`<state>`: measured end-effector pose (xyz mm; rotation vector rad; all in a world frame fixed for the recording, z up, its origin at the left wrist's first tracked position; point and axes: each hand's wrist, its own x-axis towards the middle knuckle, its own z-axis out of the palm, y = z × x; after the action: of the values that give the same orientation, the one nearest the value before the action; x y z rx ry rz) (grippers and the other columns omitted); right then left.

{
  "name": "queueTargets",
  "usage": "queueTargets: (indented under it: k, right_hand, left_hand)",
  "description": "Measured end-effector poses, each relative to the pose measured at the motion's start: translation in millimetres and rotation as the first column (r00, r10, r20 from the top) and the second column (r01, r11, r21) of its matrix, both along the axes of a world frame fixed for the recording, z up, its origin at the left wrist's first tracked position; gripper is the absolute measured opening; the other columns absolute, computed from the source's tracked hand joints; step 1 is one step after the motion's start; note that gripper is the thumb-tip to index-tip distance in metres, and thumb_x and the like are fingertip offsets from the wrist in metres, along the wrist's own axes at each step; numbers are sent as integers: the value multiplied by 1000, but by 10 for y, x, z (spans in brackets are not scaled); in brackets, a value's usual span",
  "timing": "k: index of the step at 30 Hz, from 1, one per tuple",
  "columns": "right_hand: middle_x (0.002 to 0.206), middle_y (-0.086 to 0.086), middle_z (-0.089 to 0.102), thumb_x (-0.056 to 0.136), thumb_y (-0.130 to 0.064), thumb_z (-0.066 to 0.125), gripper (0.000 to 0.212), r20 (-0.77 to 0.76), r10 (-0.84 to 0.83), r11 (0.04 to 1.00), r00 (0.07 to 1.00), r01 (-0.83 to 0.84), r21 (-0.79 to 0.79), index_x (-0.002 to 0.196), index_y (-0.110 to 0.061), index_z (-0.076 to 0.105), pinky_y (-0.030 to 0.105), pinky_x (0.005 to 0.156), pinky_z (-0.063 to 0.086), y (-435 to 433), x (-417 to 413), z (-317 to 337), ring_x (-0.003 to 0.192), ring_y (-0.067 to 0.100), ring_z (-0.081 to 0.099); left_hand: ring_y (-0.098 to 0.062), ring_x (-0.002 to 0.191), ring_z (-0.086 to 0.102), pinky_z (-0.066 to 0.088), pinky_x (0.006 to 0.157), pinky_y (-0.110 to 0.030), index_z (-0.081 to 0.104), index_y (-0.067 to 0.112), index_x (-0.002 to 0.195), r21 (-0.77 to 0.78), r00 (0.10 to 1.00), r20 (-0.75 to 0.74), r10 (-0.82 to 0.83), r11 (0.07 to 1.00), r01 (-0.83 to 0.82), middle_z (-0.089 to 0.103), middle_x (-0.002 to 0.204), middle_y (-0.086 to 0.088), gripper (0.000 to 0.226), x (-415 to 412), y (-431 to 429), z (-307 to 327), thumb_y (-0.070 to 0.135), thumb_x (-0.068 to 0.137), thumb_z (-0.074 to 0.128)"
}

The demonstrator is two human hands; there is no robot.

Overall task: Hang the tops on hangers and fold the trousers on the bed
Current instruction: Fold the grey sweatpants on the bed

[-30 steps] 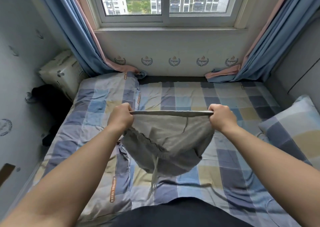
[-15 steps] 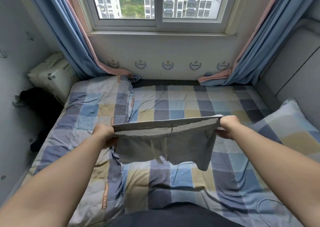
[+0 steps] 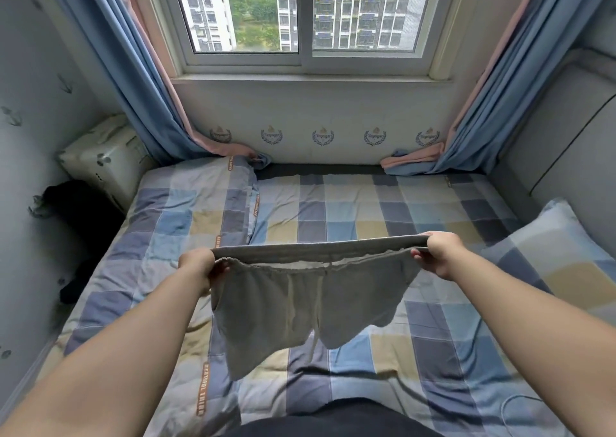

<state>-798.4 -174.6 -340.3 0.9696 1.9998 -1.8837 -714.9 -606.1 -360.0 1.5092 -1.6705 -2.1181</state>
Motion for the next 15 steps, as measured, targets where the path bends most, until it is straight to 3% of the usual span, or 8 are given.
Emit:
queueTargets:
  k: [2,4,6,8,10,12,13,15]
  right_hand:
    - [84,19,65,104,-1,31,33,2,-2,985,1000,3,-170,96,-6,63,28,47,59,-6,23,68,61,24,66]
    - [93,23,68,101,6,29,35,-14,45,970,999,-47,-240,102,1,64,32,57,63,-5,13,92,68,27,71]
    - [105,25,68,97,10,31,37,-64,129,949,990,-142,-281,114,4,64,32,64,63,-2,-4,120,85,31,71]
    - [113,23,68,94,13,39,37,-148,231,920,961,-266,-287,120,5,63,32,77,62,3,-7,188,96,30,69]
    - [113,19,68,88,20,43,39,-230,309,904,923,-360,-229,114,1,67,35,93,57,6,-15,240,99,27,68]
    - [107,18,69,84,24,48,41,-287,357,924,889,-382,-33,101,-5,71,42,100,52,-3,-35,248,100,29,67]
    - [105,19,71,84,23,52,38,-299,374,927,878,-364,92,97,-8,72,45,99,54,-7,-40,246,98,29,69]
    - [97,18,74,88,13,57,28,-308,408,895,859,-311,319,90,-11,73,45,88,59,-13,-47,230,88,28,73]
  left_hand:
    - [-27,50,68,57,44,-32,61,0,96,91,997,-69,-30,995,36,69,61,-19,35,-7,72,97,-5,94,27]
    - [-30,64,69,61,60,-37,58,-1,90,144,985,-163,-51,987,75,69,59,-18,32,-3,150,233,-5,91,26]
    - [-26,73,68,61,74,-32,61,1,90,182,962,-263,-73,975,123,71,67,-15,31,-5,205,329,-2,91,30]
    - [-18,73,70,59,75,-24,68,5,94,164,919,-369,-137,964,209,73,78,-10,36,-32,246,354,-5,89,33]
    - [-14,72,67,56,69,-20,70,7,98,-125,887,-362,-285,958,257,73,86,-8,39,-54,280,316,-13,88,38]
    - [-16,75,61,48,67,-25,71,13,94,-562,897,-193,-397,795,231,71,88,-7,27,-78,264,287,-8,87,56]
    - [-18,75,60,46,67,-28,71,17,86,-685,905,-119,-409,693,223,70,84,-5,19,-86,254,280,-2,86,64]
    - [-21,70,57,44,66,-33,64,17,70,-776,901,-62,-428,588,226,65,71,-2,19,-86,245,302,12,87,72]
